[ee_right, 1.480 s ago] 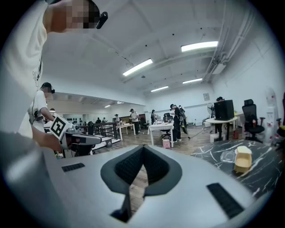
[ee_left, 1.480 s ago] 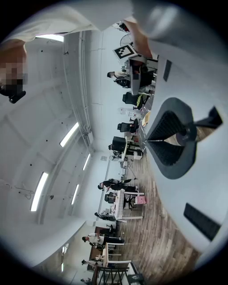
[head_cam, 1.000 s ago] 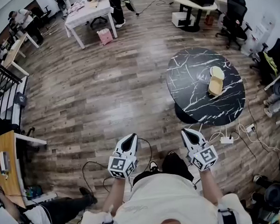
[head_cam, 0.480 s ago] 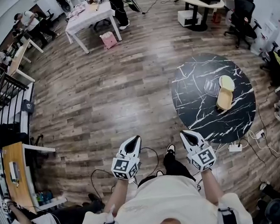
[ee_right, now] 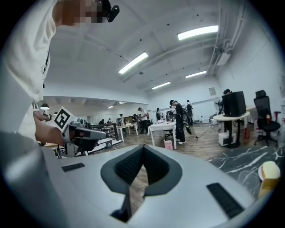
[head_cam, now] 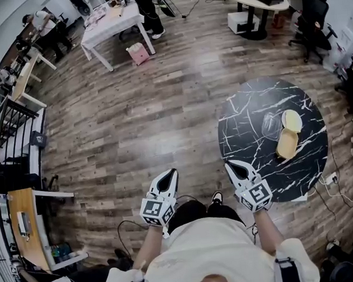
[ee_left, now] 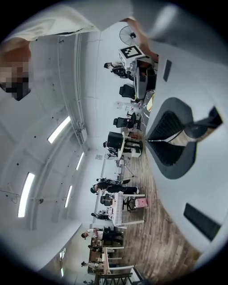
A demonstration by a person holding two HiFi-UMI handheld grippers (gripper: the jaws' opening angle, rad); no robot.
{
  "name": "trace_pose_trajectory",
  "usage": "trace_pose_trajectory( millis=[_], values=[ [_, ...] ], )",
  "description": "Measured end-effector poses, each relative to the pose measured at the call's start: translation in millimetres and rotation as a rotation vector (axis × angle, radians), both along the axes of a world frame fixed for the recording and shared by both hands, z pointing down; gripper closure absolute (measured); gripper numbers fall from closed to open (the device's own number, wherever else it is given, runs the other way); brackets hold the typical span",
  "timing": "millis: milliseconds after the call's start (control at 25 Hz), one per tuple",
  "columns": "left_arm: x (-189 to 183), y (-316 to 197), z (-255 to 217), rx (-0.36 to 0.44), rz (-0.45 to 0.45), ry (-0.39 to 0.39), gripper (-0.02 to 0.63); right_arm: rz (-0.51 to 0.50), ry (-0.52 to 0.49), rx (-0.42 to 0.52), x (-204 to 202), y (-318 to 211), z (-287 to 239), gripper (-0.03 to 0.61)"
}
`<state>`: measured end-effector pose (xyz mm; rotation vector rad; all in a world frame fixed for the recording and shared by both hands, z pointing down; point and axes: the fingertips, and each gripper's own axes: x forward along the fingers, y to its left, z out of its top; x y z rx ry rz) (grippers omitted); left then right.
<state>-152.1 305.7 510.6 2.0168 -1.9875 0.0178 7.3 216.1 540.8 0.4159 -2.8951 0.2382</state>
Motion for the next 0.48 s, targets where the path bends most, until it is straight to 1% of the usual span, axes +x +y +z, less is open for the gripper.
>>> trace_pose_trajectory(
  millis=[80, 240, 360, 480],
  values=[
    [-9, -8, 6, -0.013, -0.003, 0.008, 0.589, 0.000, 0.004, -0.009, -8, -11, 1, 0.572],
    [-38, -38, 14, -0.012, 0.009, 0.019, 0.589, 0.016, 0.019, -0.010, -29, -42, 6, 0.572],
    [-62, -71, 15, 0.009, 0.050, 0.028, 0.589, 0.063, 0.034, 0.007, -51, -72, 5, 0.572],
    [-97, -104, 5, 0.032, 0.100, 0.007, 0.589, 0.115, 0.033, 0.017, -82, -95, -2, 0.572]
  ],
)
